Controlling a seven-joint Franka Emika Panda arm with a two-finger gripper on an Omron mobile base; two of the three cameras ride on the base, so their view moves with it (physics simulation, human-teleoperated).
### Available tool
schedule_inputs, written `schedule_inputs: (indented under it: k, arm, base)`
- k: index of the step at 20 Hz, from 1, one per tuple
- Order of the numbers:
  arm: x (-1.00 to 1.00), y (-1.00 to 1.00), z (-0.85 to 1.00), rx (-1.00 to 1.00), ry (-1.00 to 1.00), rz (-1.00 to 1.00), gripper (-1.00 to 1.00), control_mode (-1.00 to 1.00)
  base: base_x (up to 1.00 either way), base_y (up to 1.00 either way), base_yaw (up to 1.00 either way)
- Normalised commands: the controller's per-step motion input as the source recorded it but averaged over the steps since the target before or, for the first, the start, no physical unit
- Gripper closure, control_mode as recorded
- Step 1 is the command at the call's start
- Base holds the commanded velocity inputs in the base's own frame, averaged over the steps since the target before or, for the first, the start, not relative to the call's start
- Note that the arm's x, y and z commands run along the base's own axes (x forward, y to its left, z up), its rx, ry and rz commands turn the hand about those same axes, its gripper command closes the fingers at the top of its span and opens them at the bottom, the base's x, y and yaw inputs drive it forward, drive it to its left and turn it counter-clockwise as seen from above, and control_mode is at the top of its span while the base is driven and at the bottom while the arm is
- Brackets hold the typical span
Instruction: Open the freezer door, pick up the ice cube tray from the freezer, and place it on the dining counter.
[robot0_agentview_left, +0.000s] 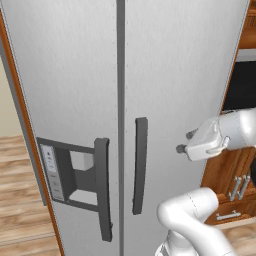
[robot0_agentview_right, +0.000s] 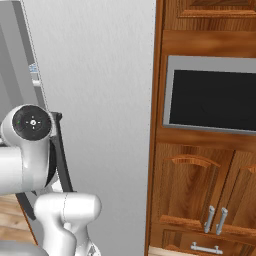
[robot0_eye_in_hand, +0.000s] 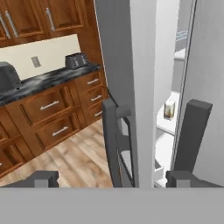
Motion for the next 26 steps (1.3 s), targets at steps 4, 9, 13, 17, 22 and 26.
schedule_inputs:
  k: [4, 9, 13, 17, 22, 26]
  arm:
    - [0.14, 0.12, -0.39, 0.02, -0.27, 0.10, -1.00, -1.00]
    - [0.29, 0.11, -0.40, 0.11, -0.22, 0.01, -1.00, -1.00]
    - [0.24, 0.01, -0.40, 0.24, -0.26, 0.03, -1.00, -1.00]
    - [0.21, 0.21, -0.53, 0.17, -0.20, 0.08, -1.00, -1.00]
    - [0.50, 0.53, -0.48, 0.08, -0.15, 0.06, -1.00, -1.00]
    - [0.53, 0.54, -0.41, 0.09, -0.12, 0.05, -1.00, -1.00]
  base:
    - [0.00, 0.00, 0.00]
    - [0.00, 0.00, 0.00]
    - [0.00, 0.00, 0.00]
    - [0.00, 0.00, 0.00]
    - [0.00, 0.00, 0.00]
    - [0.00, 0.00, 0.00]
